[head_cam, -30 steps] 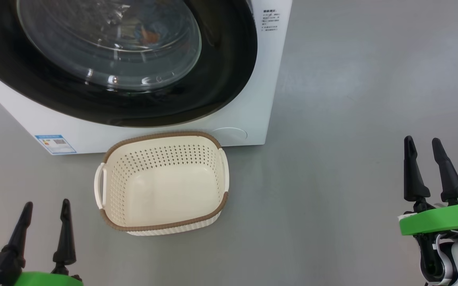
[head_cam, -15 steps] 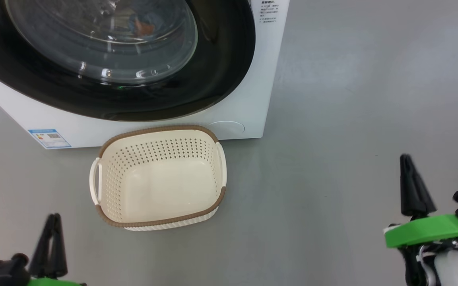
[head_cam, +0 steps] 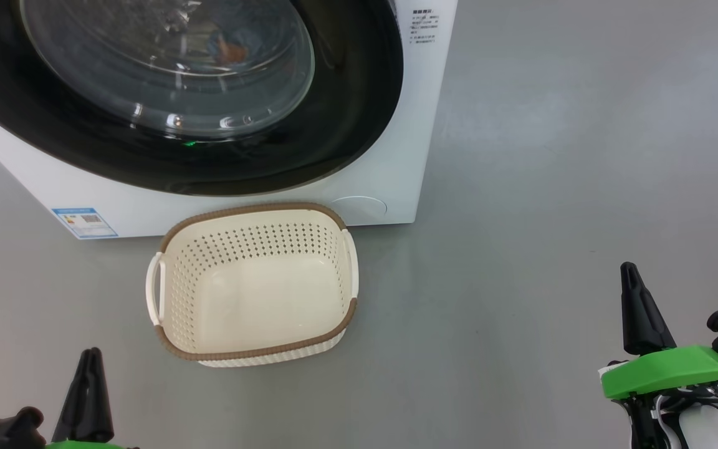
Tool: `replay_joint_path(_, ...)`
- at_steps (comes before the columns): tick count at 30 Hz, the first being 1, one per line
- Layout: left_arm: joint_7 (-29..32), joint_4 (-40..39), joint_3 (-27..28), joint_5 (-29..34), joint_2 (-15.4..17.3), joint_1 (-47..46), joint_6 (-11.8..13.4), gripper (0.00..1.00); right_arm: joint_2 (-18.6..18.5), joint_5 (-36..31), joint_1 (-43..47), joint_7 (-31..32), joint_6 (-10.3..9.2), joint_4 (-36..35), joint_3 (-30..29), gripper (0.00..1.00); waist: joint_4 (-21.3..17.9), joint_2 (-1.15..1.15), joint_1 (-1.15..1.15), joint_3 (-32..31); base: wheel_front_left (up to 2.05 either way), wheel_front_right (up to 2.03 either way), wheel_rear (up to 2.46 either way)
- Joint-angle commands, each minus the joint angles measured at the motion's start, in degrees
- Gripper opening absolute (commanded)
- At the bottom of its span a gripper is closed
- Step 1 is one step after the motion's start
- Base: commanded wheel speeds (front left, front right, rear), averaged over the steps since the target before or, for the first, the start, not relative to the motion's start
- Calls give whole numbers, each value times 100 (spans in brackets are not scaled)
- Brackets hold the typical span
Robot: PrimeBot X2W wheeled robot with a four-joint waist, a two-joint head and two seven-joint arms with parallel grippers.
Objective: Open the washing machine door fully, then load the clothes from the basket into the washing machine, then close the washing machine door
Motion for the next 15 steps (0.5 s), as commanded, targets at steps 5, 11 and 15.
replay_joint_path(5,99,-154,12,-417,74,-77,1,0,-73,381,-60,98,0,-149,-19,0,20,0,-2,-45,0,0,0)
replay_joint_path(11,199,-175,-1,-805,61,-87,1,0,-70,702,-50,190,0,-159,-30,0,40,0,-2,-95,0,0,0)
replay_joint_path(15,283,-199,-11,-1126,51,-92,1,0,-66,967,-41,268,0,-168,-41,0,57,0,-2,-137,0,0,0)
